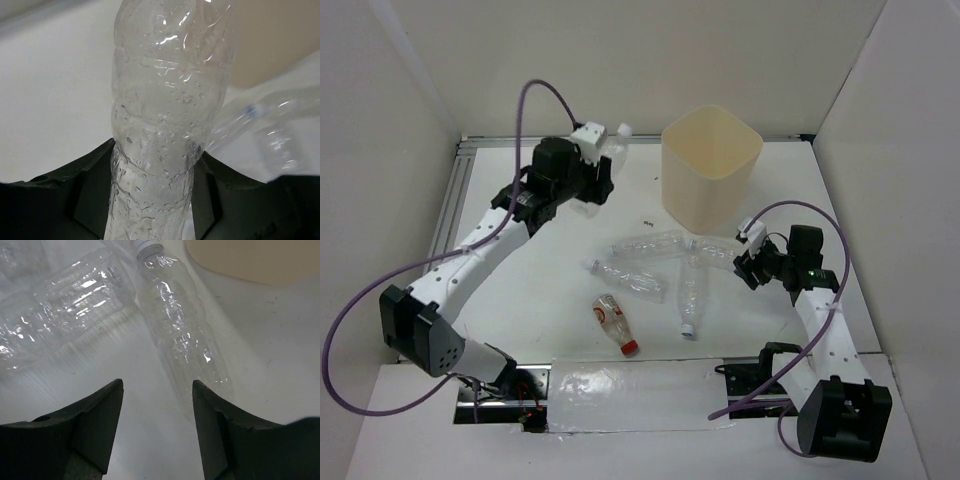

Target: Put the plastic bottles in the bin

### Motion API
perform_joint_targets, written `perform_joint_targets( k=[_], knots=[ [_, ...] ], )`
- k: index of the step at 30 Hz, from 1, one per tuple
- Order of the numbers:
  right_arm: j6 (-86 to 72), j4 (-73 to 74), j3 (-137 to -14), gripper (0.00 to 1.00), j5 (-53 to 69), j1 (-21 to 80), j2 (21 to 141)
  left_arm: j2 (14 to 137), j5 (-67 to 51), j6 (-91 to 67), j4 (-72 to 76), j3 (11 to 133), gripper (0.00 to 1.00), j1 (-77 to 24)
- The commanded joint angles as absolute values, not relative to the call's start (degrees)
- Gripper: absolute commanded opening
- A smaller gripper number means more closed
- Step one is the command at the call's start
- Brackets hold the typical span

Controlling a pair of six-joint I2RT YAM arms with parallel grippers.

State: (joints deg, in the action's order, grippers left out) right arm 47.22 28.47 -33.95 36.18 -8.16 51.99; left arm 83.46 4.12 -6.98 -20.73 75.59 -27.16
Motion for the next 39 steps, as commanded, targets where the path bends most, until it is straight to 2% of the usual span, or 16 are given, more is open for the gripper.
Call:
perform_joint_targets(
  k=[1, 3, 8, 11, 13, 14, 16, 19, 21, 22, 26, 28, 32, 35, 38, 39],
  knots=[
    [47.46, 24.09, -32.7, 0.68, 35.42, -9.05, 50.36, 81.38, -10.23, -12.28, -11.45, 84.52, 0.01, -29.35],
    [47.46, 23.56, -32.08, 0.75, 35.42, -9.05, 50.36, 83.92, -14.75, -14.84, -3.89, 88.92, 0.01, -30.15],
    [47.46, 23.03, -32.08, 0.76, 35.42, -9.05, 51.5, 97.79, -19.6, -23.72, 9.74, 106.32, 0.01, -32.43],
    [46.85, 22.5, -31.56, 0.81, 34.8, -9.05, 50.98, 107.99, -18.81, -29.24, 16.07, 114.31, 0.09, -33.05],
    [44.93, 20.4, -31.55, 0.93, 32.62, -9.05, 50.45, 114.41, -16.45, -33.2, 19.75, 118.62, 0.29, -33.66],
    [43.78, 18.65, -30.94, 0.98, 31.48, -9.05, 50.45, 116.35, -15.65, -34.09, 20.73, 120.04, 0.42, -33.66],
    [41.67, 17.84, -30.94, 1.0, 29.44, -9.05, 49.75, 121.89, -12.68, -34.8, 19.96, 125.56, 0.52, -34.27],
    [41.13, 16.71, -30.24, 1.0, 28.22, -9.58, 48.52, 127.24, -8.89, -34.11, 18.54, 130.94, 0.75, -35.5],
    [41.13, 15.12, -29.44, 1.0, 27.51, -9.58, 47.99, 128.58, -7.56, -33.57, 17.93, 132.09, 0.84, -36.12],
    [41.13, 14.6, -28.66, 1.0, 26.47, -9.58, 47.99, 129.19, -6.95, -33.57, 17.06, 132.71, 0.91, -36.12],
    [41.13, 13.45, -28.65, 1.0, 25.84, -9.58, 49.3, 129.99, -6.94, -33.57, 15.73, 134.21, 1.0, -36.12],
    [41.13, 12.83, -28.13, 1.0, 25.32, -9.58, 50.8, 128.5, -7.47, -33.05, 15.21, 133.69, 1.0, -36.12],
    [52.34, 12.91, -28.13, 1.0, 29.42, -10.11, 54.22, 121.75, -7.47, -30.25, 12.33, 130.53, 1.0, -36.12],
    [56.15, 12.39, -28.13, 1.0, 29.44, -10.11, 58.78, 110.95, -7.47, -26.99, 7.93, 122.99, 1.0, -36.12],
    [58.7, 10.81, -30.4, 1.0, 29.44, -10.63, 64.23, 96.58, -4.32, -24.17, 1.25, 106.92, 1.0, -36.12],
    [60.36, 10.29, -31.02, 1.0, 29.44, -10.63, 66.86, 92.94, -1.26, -23.56, -2.25, 97.74, 1.0, -36.12]
  ],
)
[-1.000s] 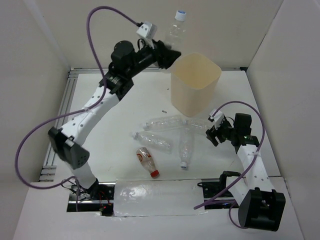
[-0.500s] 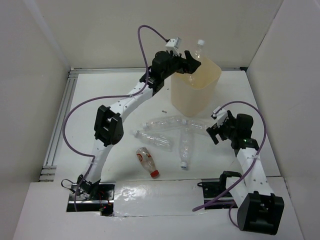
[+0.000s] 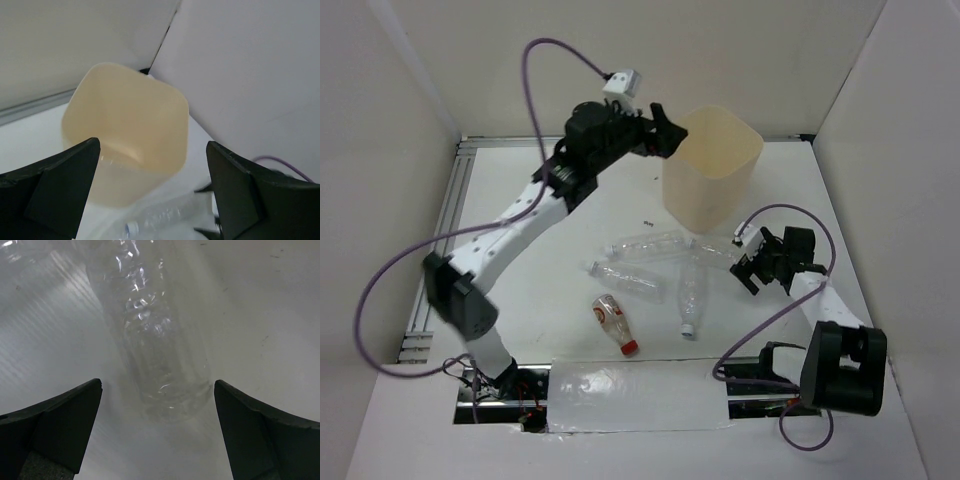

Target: Put the plastic bottles in the bin

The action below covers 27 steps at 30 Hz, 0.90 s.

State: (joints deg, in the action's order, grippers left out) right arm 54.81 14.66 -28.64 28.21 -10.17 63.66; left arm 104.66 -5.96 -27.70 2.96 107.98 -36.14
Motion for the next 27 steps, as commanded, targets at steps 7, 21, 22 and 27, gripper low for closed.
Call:
perform_joint_targets(
  k=[7, 21, 22, 27],
  knots=[
    [74.34, 14.13, -35.94, 0.99, 31.73, -10.63, 78.83, 64.54, 3.95, -37.86, -9.39, 57.08, 1.0, -37.35],
    [85.51, 40.67, -42.44, 0.29, 45.42, -14.67, 66.75, 55.45, 10.99, -54.49, -13.27, 38.05, 1.0, -40.25],
    [85.52, 43.22, -43.76, 0.29, 46.92, -15.37, 64.88, 56.24, 10.99, -54.49, -13.27, 38.58, 1.0, -40.25],
    [87.98, 56.94, -53.42, 0.29, 53.7, -15.38, 56.17, 60.9, 9.76, -55.8, -13.89, 42.62, 1.0, -40.25]
  ],
)
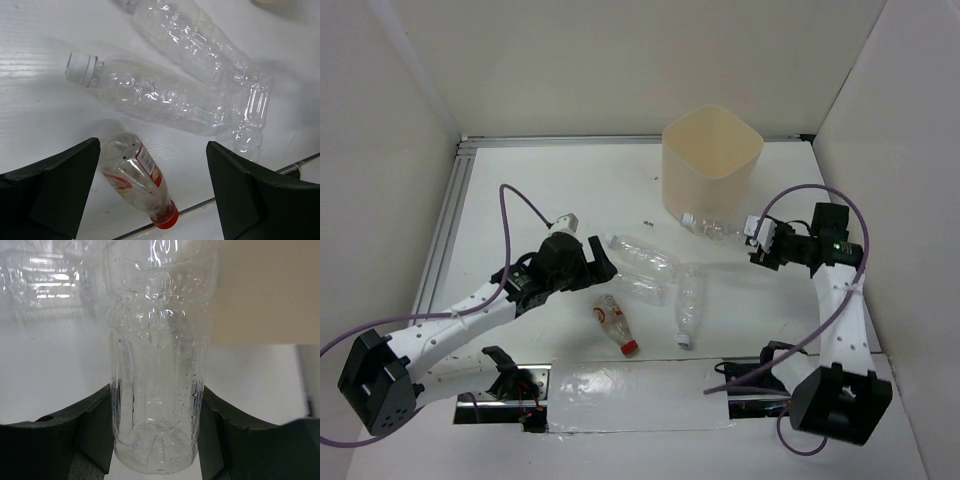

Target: Put the plastic bottles in the bin

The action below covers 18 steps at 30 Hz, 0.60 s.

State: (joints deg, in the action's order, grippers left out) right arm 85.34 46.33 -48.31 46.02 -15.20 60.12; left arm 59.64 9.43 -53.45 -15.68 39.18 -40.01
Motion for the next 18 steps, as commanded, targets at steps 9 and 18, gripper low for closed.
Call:
perform_joint_targets(
  k=[9, 18],
  knots=[
    [60.4, 28.42, -63.8, 0.36, 51.01, -15.38, 50.0, 65.74, 8.61, -62.57, -17.22, 48.42, 1.0, -40.25],
    [71.53, 23.12, -81.88, 0.41, 24.28, -0.89, 71.96, 64.69, 11.51, -68.12, -28.73, 48.52, 1.0, -41.92]
  ],
)
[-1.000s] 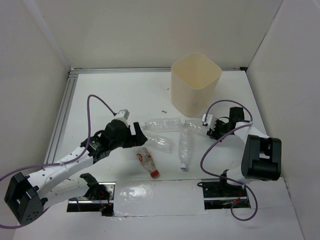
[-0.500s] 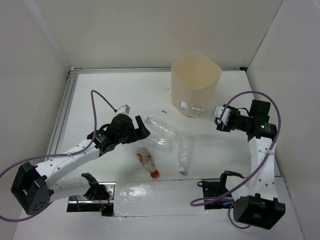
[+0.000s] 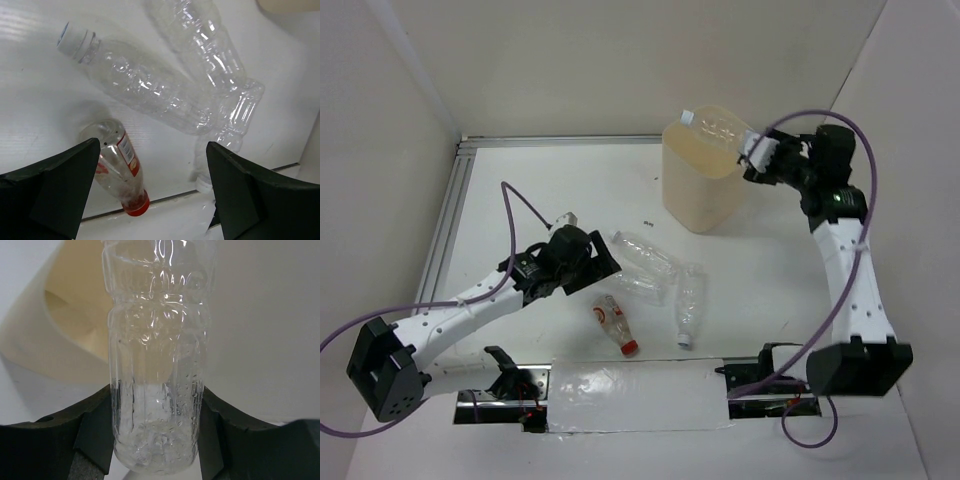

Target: Put the plastic bottles in the bin

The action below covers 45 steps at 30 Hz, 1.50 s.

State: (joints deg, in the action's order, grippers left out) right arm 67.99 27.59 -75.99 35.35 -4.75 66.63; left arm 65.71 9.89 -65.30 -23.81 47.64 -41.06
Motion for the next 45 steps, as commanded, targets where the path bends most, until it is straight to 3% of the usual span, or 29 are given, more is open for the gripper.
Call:
perform_joint_targets(
  k=[1, 6, 10, 17, 25, 26, 35, 39, 40, 45],
  knots=[
    [72.76, 23.81, -84.09, 0.42, 21.73, -0.18, 74.07, 64.69, 12.04, -68.12, -29.61, 47.99, 1.0, -42.45],
    [78.92, 28.92, -97.1, 0.54, 15.56, 2.11, 86.21, 66.09, 11.52, -70.05, -30.15, 44.83, 1.0, -43.68],
    [81.99, 29.79, -99.22, 0.74, 15.55, 2.11, 88.24, 68.37, 11.51, -70.66, -30.76, 44.3, 1.0, -45.43],
    [84.46, 35.07, -98.8, 0.76, 21.79, 1.58, 88.78, 68.91, 11.51, -70.66, -30.76, 43.68, 1.0, -47.02],
    [85.17, 37.61, -97.38, 0.88, 26.71, 0.01, 86.75, 73.29, 10.2, -69.52, -28.65, 43.07, 1.0, -47.54],
    [85.17, 37.62, -97.38, 0.95, 26.72, 0.0, 85.88, 73.82, 10.2, -69.52, -28.13, 43.07, 1.0, -47.55],
    [65.93, 30.77, -89.92, 1.0, 36.9, -4.3, 76.3, 79.45, 11.51, -68.91, -26.47, 43.68, 1.0, -48.6],
    [58.28, 27.85, -80.62, 0.97, 42.18, -5.62, 70.5, 82.7, 11.51, -68.2, -24.09, 43.68, 0.84, -49.66],
    [56.79, 28.47, -79.64, 0.95, 44.36, -6.15, 69.01, 83.31, 11.51, -67.68, -24.08, 43.68, 0.69, -50.18],
    [53.88, 34.63, -74.8, 0.84, 51.94, -7.29, 65.13, 79.29, 10.37, -66.53, -25.58, 43.07, 0.28, -51.24]
  ],
)
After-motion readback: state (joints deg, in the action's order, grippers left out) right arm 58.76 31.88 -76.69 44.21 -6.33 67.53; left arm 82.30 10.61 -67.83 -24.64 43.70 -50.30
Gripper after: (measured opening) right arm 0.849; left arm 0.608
